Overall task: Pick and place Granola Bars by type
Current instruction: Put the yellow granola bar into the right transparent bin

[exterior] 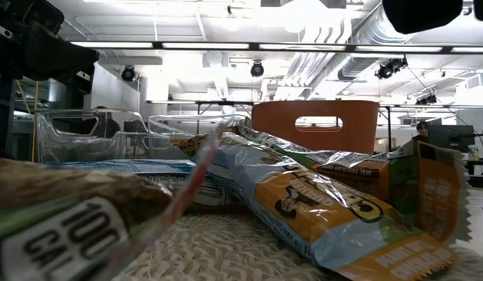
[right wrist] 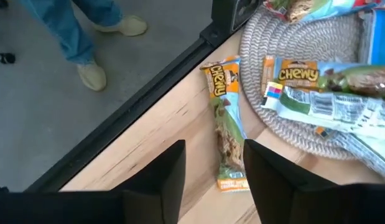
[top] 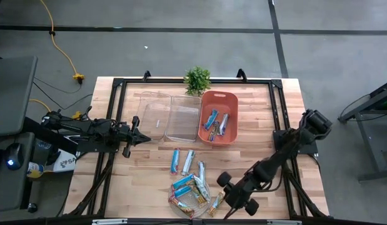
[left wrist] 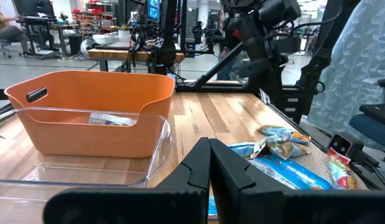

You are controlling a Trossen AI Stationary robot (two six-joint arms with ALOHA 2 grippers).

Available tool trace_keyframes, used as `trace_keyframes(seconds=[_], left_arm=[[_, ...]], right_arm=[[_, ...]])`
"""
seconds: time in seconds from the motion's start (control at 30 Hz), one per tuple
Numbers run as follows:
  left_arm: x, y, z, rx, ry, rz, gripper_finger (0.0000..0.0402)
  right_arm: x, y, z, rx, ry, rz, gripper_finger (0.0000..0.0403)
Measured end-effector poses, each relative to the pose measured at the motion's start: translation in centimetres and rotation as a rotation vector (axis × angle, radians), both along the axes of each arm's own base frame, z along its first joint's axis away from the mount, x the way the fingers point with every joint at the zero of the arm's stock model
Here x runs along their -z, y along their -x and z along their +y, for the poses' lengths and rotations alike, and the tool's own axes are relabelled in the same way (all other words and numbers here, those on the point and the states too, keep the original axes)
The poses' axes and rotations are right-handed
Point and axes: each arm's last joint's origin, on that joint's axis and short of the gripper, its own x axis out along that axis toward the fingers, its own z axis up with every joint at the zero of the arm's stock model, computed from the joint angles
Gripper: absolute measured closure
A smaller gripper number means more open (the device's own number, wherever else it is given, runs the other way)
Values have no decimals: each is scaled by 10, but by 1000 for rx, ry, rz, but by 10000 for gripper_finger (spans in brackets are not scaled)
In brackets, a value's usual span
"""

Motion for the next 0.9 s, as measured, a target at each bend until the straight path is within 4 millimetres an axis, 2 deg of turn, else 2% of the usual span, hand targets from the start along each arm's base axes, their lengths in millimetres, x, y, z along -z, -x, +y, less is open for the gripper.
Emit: trace_keyframes(seconds=[0.13, 0.3, 0.43, 0.9], left_arm=[[0, 0, 0, 0, 0, 0, 400], [0, 0, 0, 0, 0, 0, 400], [0, 0, 0, 0, 0, 0, 400], [0, 0, 0, 0, 0, 0, 400]], right_arm=[[7, -5, -1, -20, 23, -11, 226], [16, -11, 2, -66, 115, -111, 201], [25, -14, 7, -116, 162, -150, 197], [58, -17, 12, -124, 223, -83, 197]])
